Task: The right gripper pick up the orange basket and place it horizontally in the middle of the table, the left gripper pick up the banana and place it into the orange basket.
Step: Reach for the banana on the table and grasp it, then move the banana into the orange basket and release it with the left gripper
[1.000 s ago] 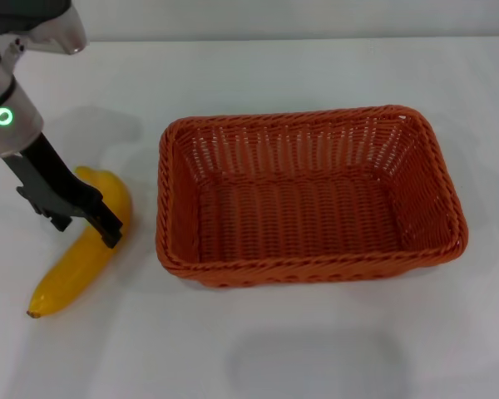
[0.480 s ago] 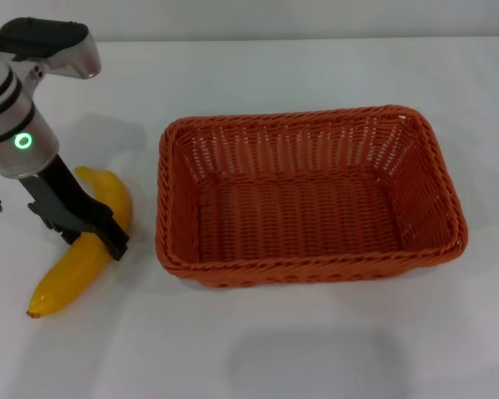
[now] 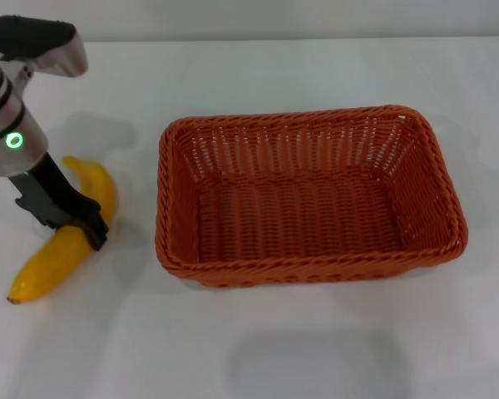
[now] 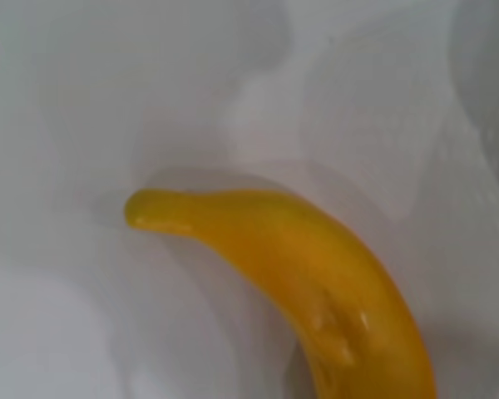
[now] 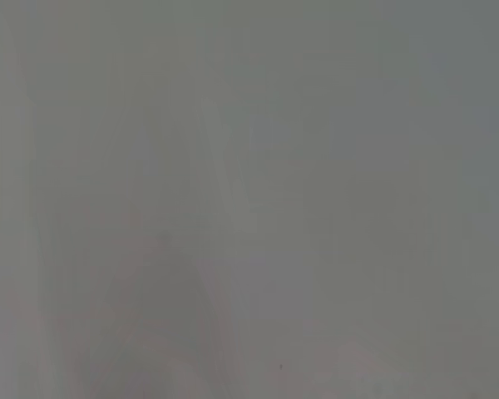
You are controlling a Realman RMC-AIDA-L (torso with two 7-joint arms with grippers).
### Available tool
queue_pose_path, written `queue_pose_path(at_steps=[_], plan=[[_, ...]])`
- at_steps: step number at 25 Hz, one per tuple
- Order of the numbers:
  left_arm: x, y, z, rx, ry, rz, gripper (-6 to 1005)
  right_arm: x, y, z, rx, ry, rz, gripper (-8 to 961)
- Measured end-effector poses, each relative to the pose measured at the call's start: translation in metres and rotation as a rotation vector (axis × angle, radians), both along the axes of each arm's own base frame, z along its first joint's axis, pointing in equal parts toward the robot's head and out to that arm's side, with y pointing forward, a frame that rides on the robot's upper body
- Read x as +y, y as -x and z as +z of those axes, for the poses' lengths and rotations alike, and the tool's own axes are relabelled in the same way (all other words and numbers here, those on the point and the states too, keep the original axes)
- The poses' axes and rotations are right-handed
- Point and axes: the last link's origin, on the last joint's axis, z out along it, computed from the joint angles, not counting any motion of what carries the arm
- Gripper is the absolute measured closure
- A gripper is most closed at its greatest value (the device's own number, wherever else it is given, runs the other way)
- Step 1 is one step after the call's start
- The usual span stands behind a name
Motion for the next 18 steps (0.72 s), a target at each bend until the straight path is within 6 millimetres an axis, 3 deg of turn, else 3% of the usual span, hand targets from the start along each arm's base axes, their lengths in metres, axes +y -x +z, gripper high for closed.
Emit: queue_pose_path(at_steps=[4, 8, 12, 15, 18], plan=[[0.009, 0.001, 0.018, 0.011, -0.043, -0.005, 489, -0.001, -0.001, 0.001, 0.001, -0.002, -0.005, 508], [0.023, -0.008, 0.055, 0.021, -0.100, -0.038, 500, -0.003, -0.003, 0.002, -0.001, -0.005, -0.008, 508], [0.033, -0.036, 0.092, -0.099, -0.099, -0.129, 482, -0.003, -0.003, 0.005, -0.003, -0.008, -0.007, 508], [0.038, -0.062, 0.107, -0.184, -0.055, -0.210, 469, -0.002, -0.002, 0.006, -0.006, -0.008, -0.001, 508], [0.043, -0.086, 0.107, -0.228, -0.007, -0.290, 455, 0.000, 0.001, 0.007, -0.008, -0.009, 0.007, 507]])
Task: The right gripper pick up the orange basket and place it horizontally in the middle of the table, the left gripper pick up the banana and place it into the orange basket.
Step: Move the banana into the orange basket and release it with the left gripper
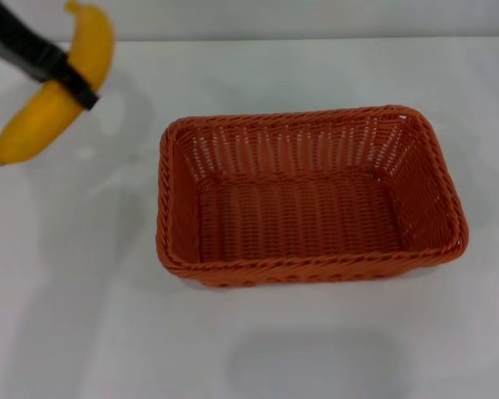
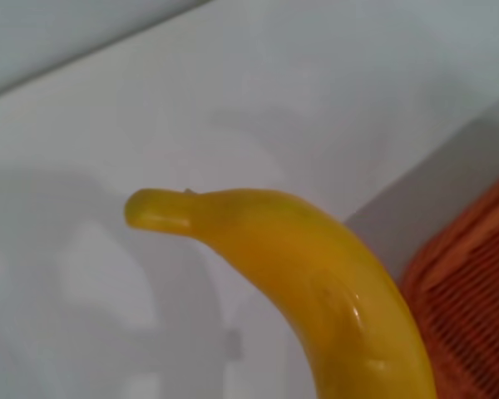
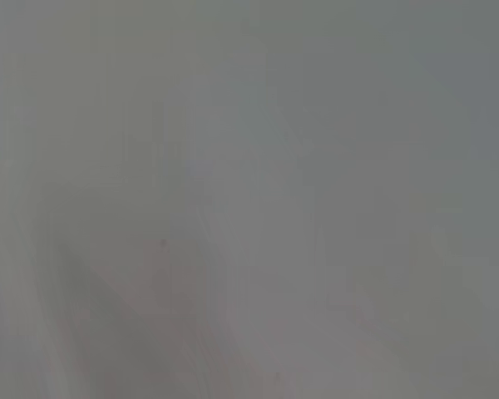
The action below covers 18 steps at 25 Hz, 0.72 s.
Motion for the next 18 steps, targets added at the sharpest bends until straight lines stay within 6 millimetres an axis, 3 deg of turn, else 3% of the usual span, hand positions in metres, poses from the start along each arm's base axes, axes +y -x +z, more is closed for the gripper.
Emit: queue_pose_path(at_steps=[3, 6, 7, 8, 14, 18], plan=[[0.004, -0.028, -0.018, -0.018, 0.069, -0.082, 442, 0.003, 0.003, 0.000, -0.007, -0.001, 0.009, 507], [0.003, -0.061, -0.050, -0.024, 0.155, -0.175, 428, 0.007, 0.006, 0.002, -0.017, -0.006, 0.018, 507], [-0.001, -0.082, -0.071, -0.022, 0.206, -0.233, 424, 0.007, 0.006, 0.002, -0.017, -0.006, 0.018, 507], [-0.001, -0.082, -0.071, -0.022, 0.206, -0.233, 419, 0.009, 0.008, 0.003, -0.027, -0.011, 0.029, 507], [-0.013, -0.136, -0.128, 0.003, 0.289, -0.389, 392, 0.012, 0.012, 0.003, -0.039, -0.011, 0.043, 506], [-0.029, -0.155, -0.160, 0.000, 0.392, -0.418, 374, 0.012, 0.011, 0.005, -0.043, -0.012, 0.046, 506]])
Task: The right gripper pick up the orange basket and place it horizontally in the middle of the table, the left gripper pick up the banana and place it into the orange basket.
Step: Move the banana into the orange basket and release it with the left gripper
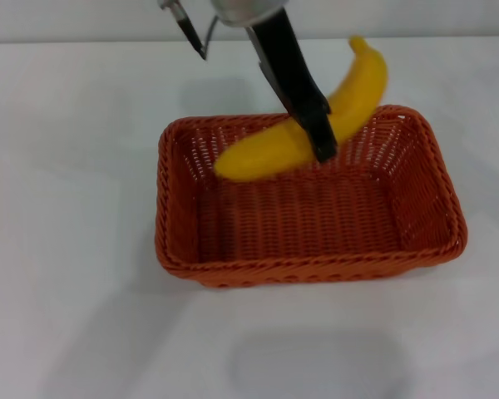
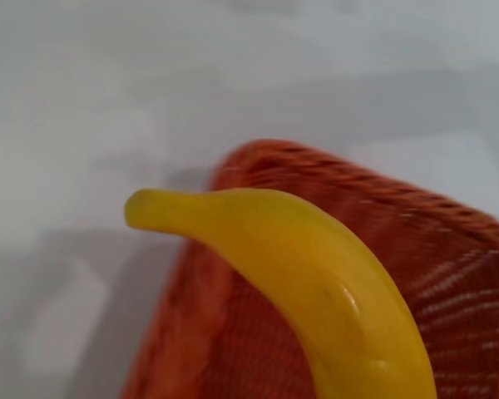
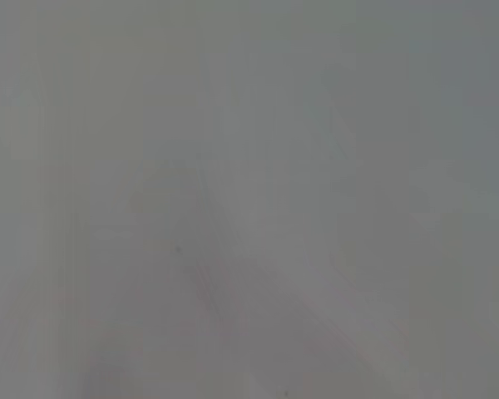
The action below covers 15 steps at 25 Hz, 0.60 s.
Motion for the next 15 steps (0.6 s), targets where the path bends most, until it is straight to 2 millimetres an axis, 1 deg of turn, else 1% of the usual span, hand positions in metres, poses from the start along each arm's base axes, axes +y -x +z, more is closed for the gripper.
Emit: queue_pose_path(at_steps=[5, 7, 11, 15], plan=[[-0.010, -0.005, -0.016, 0.013, 0.057, -0.015, 352, -0.001, 0.001, 0.004, -0.011, 0.001, 0.013, 506], [-0.011, -0.005, -0.019, 0.017, 0.057, -0.014, 342, -0.002, 0.000, 0.005, -0.014, -0.001, 0.014, 506], [-0.007, -0.002, -0.020, 0.013, 0.030, -0.012, 325, -0.004, -0.001, 0.007, -0.020, -0.003, 0.011, 506], [0.004, 0.006, -0.014, -0.019, -0.037, -0.001, 287, -0.006, -0.003, 0.013, -0.044, -0.020, 0.004, 505]])
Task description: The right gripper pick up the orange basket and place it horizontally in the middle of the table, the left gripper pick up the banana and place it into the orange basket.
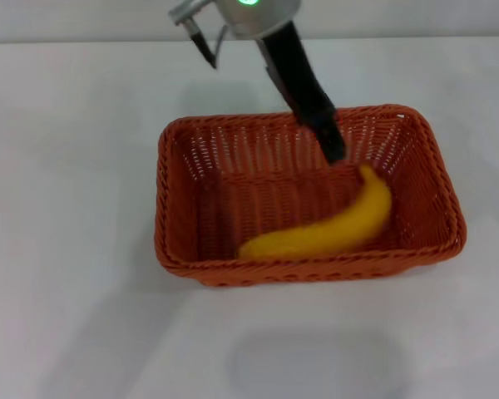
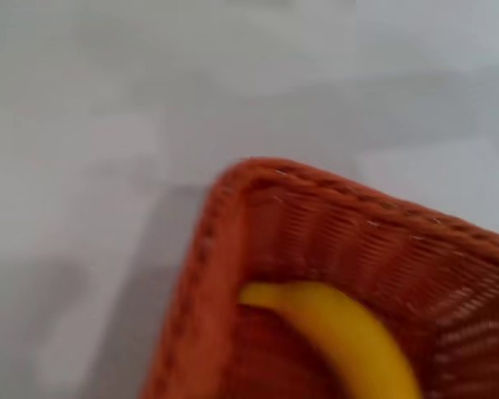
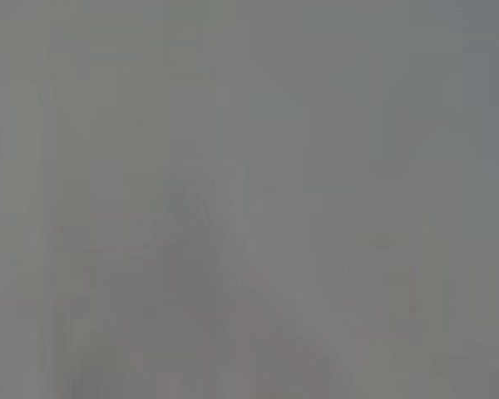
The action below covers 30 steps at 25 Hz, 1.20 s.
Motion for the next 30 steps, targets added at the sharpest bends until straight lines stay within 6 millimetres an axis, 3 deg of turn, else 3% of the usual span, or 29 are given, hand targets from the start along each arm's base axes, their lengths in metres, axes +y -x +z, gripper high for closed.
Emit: queue_pose_path(at_steps=[6, 10, 15, 18, 20, 24, 30], plan=[[0.021, 0.022, 0.021, -0.151, -0.119, 0.029, 221, -0.002, -0.001, 0.005, -0.021, -0.027, 0.002, 505], [0.034, 0.059, 0.045, -0.402, -0.252, 0.038, 203, -0.003, 0.000, 0.001, -0.030, -0.059, 0.017, 505], [0.031, 0.106, 0.064, -0.640, -0.373, 0.002, 208, 0.004, 0.007, -0.005, -0.042, -0.072, 0.034, 504], [0.013, 0.152, 0.096, -0.847, -0.522, -0.087, 205, 0.008, 0.015, -0.011, -0.053, -0.061, 0.058, 504], [0.001, 0.172, 0.112, -0.916, -0.597, -0.114, 203, 0.010, 0.019, -0.017, -0.051, -0.056, 0.071, 504], [-0.044, 0.227, 0.146, -1.050, -0.797, -0.161, 201, 0.012, 0.025, -0.028, -0.036, -0.046, 0.097, 493], [-0.114, 0.295, 0.162, -1.090, -1.085, -0.227, 201, 0.000, 0.021, -0.046, 0.048, -0.074, 0.146, 476]])
